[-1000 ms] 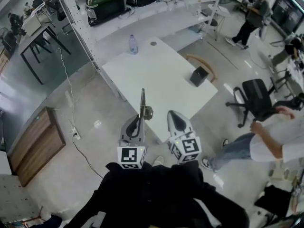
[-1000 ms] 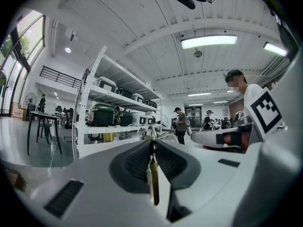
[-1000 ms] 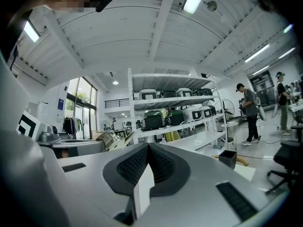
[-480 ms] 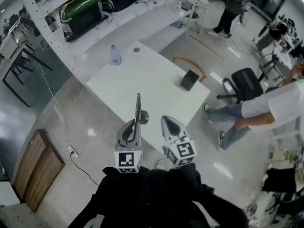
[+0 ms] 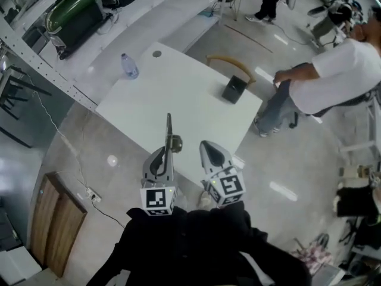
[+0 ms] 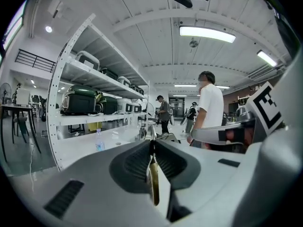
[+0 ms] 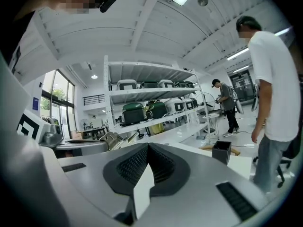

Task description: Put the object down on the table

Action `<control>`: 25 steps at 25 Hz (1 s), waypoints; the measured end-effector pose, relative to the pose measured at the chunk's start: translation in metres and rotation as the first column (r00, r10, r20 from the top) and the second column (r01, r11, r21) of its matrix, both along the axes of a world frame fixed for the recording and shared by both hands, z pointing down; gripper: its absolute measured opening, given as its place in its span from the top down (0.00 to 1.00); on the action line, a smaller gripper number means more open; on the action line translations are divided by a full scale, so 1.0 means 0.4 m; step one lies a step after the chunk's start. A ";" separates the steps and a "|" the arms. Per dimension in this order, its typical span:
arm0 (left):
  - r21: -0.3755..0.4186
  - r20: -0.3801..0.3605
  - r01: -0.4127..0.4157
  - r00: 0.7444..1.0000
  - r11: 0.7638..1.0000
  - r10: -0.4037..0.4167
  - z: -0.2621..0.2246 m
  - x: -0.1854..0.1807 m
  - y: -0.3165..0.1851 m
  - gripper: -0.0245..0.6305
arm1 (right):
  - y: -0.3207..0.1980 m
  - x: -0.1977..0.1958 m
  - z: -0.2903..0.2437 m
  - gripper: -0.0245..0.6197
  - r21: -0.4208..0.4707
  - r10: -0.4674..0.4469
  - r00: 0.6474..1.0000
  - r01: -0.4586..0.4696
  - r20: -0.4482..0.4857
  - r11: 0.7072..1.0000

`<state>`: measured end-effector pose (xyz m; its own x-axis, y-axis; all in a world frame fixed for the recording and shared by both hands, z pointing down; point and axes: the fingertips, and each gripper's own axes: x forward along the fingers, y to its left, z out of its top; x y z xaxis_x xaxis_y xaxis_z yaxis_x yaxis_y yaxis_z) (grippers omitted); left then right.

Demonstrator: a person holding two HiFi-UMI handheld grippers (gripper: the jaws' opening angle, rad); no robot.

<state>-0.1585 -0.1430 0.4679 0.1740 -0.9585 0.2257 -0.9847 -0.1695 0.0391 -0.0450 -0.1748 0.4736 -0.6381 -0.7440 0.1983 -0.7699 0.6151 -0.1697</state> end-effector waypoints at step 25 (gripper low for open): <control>-0.162 0.086 -0.087 0.991 0.983 0.102 0.191 0.016 -0.105 0.91 | -0.050 0.046 0.150 0.96 -0.129 0.091 0.995 -0.094 -0.026 0.987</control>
